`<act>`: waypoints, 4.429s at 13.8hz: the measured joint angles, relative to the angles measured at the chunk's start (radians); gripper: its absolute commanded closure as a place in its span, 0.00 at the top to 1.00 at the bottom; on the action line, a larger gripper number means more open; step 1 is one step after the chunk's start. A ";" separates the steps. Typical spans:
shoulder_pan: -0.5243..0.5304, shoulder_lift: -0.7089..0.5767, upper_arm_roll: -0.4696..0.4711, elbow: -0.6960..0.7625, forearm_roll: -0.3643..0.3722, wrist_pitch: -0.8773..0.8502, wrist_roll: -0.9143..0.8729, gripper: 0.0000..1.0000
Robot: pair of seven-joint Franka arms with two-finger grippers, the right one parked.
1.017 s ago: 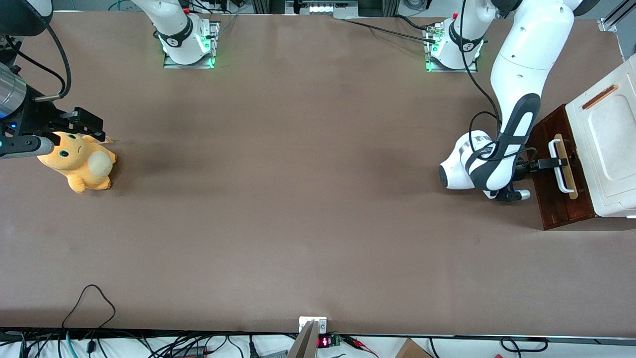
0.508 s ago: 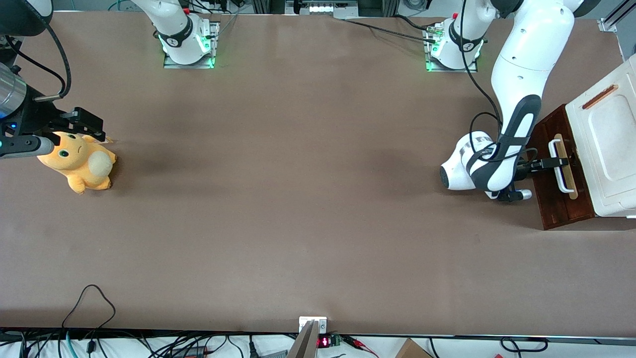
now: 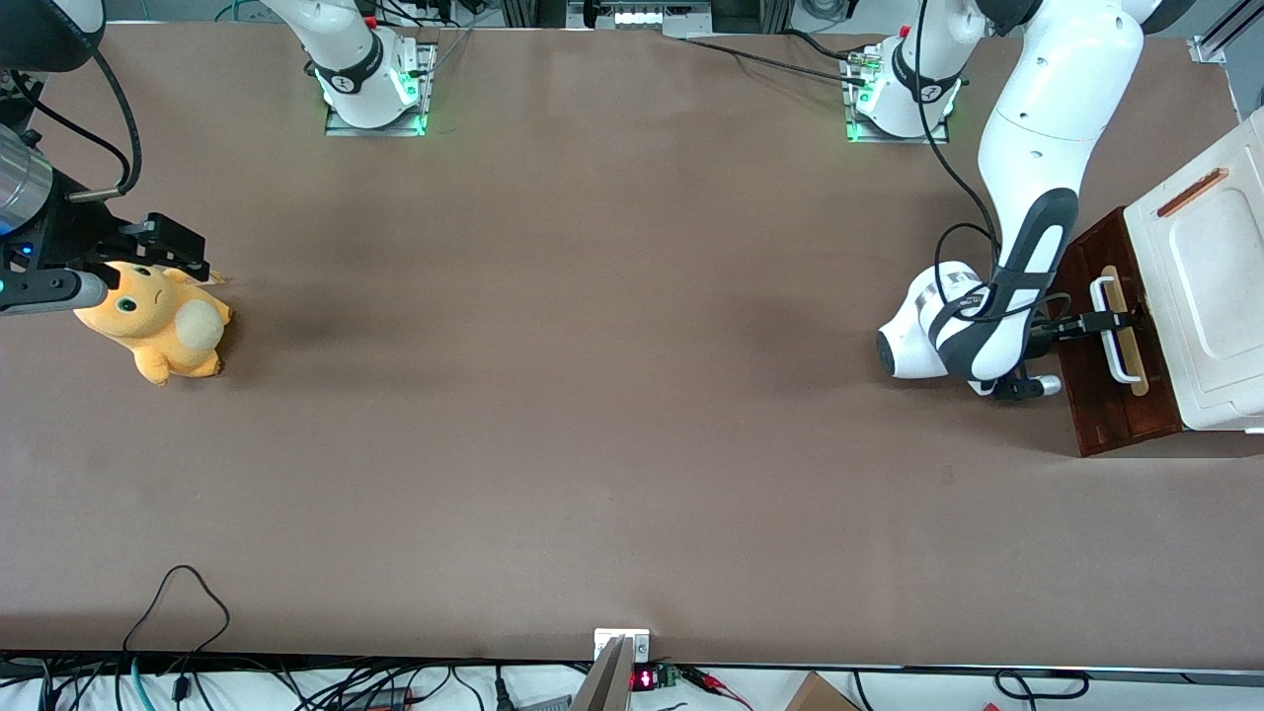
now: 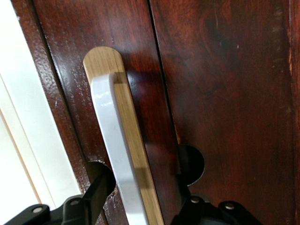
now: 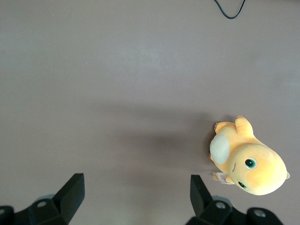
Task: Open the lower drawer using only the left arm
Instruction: 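Move the open left gripper onto the white handle bar, then close the left gripper around the white handle bar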
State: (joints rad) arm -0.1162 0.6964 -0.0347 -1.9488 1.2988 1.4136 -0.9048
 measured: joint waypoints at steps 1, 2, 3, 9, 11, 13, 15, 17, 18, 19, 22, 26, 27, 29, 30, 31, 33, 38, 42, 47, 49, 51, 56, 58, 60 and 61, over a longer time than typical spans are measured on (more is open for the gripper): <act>0.000 0.000 0.000 0.000 0.000 0.000 -0.002 0.60; 0.001 0.000 0.000 0.000 0.000 0.000 -0.005 0.59; 0.001 0.000 0.000 0.000 0.000 0.000 -0.006 0.59; 0.001 0.000 0.000 0.000 0.000 -0.004 -0.012 0.48; 0.002 0.000 0.000 0.001 0.000 -0.006 -0.013 0.47; 0.004 0.000 0.000 0.003 0.000 -0.009 -0.016 0.45; 0.007 0.000 0.000 0.004 0.000 -0.012 -0.018 0.42; 0.008 0.000 0.000 0.004 0.000 -0.012 -0.019 0.39; 0.008 0.000 0.000 0.004 0.000 -0.012 -0.019 0.38; 0.008 0.000 0.000 0.005 0.000 -0.013 -0.019 0.38; 0.008 0.000 0.000 0.006 0.000 -0.015 -0.019 0.38; 0.005 0.000 -0.003 0.007 0.000 -0.015 -0.019 0.38; 0.004 0.000 -0.003 0.007 0.000 -0.015 -0.019 0.38; 0.004 0.000 -0.004 0.007 0.000 -0.015 -0.019 0.38; 0.004 0.000 -0.004 0.007 0.000 -0.015 -0.019 0.37; 0.004 0.000 -0.004 0.007 0.000 -0.015 -0.019 0.35; 0.005 0.000 -0.004 0.007 -0.001 -0.015 -0.020 0.31; 0.005 0.000 -0.004 0.007 -0.001 -0.015 -0.026 0.24; 0.005 0.000 -0.004 0.008 -0.001 -0.017 -0.030 0.24; 0.005 0.000 -0.004 0.020 -0.024 -0.017 -0.035 0.23; 0.005 -0.001 -0.004 0.033 -0.045 -0.017 -0.035 0.23; 0.005 -0.001 -0.004 0.041 -0.056 -0.017 -0.035 0.22; 0.005 -0.001 -0.004 0.045 -0.062 -0.017 -0.036 0.21; 0.006 -0.001 -0.004 0.045 -0.062 -0.017 -0.036 0.21; 0.006 -0.001 -0.004 0.046 -0.062 -0.017 -0.036 0.21; 0.006 -0.001 -0.004 0.049 -0.062 -0.017 -0.037 0.21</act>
State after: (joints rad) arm -0.1102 0.6958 -0.0389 -1.8997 1.2370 1.3969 -0.9414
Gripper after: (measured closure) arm 0.784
